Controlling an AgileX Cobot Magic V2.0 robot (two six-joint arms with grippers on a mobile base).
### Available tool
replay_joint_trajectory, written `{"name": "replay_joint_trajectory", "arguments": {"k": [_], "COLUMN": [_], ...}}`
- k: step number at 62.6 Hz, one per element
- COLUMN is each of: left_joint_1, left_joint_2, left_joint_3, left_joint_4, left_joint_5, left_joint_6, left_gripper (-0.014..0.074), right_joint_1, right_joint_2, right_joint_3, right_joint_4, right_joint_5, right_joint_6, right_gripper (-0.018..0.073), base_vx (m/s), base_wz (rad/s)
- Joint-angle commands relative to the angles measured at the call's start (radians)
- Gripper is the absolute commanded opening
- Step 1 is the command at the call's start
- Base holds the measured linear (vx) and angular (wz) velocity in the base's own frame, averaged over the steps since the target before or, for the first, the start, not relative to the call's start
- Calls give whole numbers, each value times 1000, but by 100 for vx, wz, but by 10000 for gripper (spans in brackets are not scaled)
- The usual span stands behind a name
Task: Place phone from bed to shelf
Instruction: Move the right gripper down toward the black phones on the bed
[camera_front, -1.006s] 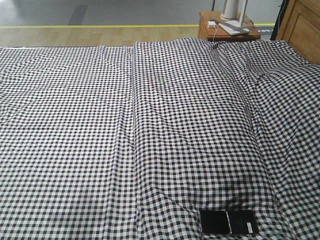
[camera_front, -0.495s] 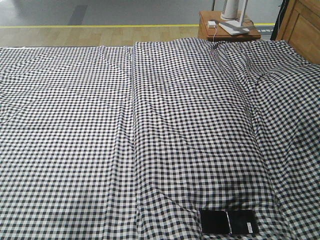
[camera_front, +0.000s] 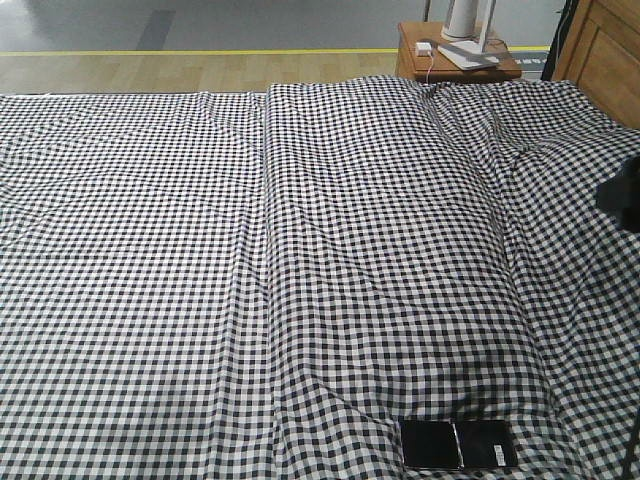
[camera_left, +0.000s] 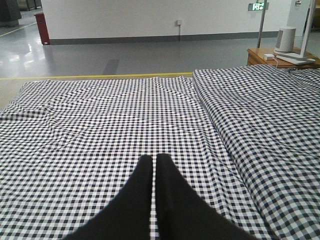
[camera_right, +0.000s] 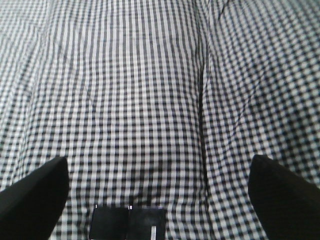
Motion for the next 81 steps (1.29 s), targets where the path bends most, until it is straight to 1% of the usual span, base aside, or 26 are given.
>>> {"name": "replay_joint_trajectory", "arguments": {"k": [1,10,15,21,24,30,37,45,55,61,70,81], "left_joint_1": [0,0,0,0,0,0,0,0,0,0,0,0], "left_joint_2": [-8,-8,-8,-8,-8,-8,-8,-8,-8,-8,-8,-8], "left_joint_3": [7,7,7,7,7,7,7,7,7,7,7,7], "left_joint_4": [-9,-9,-9,-9,-9,-9,-9,-9,-9,-9,-9,-9], "left_joint_5": [-70,-70,-70,-70,-70,-70,-70,-70,-70,-70,-70,-70], "left_joint_6": [0,0,0,0,0,0,0,0,0,0,0,0], "left_gripper": [1,1,1,1,1,1,1,1,1,1,1,1], "right_joint_1": [-5,-6,-28,-87,-132,-216,-306,-390,-466,-486,-483,-483], "right_joint_2": [36,109,161,232,273,360,469,597,753,839,950,1084], "right_joint_3": [-28,-31,-53,-104,-132,-180,-223,-256,-279,-279,-279,-279], "right_joint_4": [-3,-3,-3,-1,0,29,137,270,474,562,597,680], "right_joint_5": [-37,-15,25,106,138,172,178,176,216,229,244,253], "right_joint_6": [1,12,34,49,46,11,-64,-172,-317,-405,-500,-610], "right_gripper": [712,702,698,689,685,674,658,646,644,642,639,634], "base_vx": [0,0,0,0,0,0,0,0,0,0,0,0], "base_wz": [0,0,0,0,0,0,0,0,0,0,0,0]}}
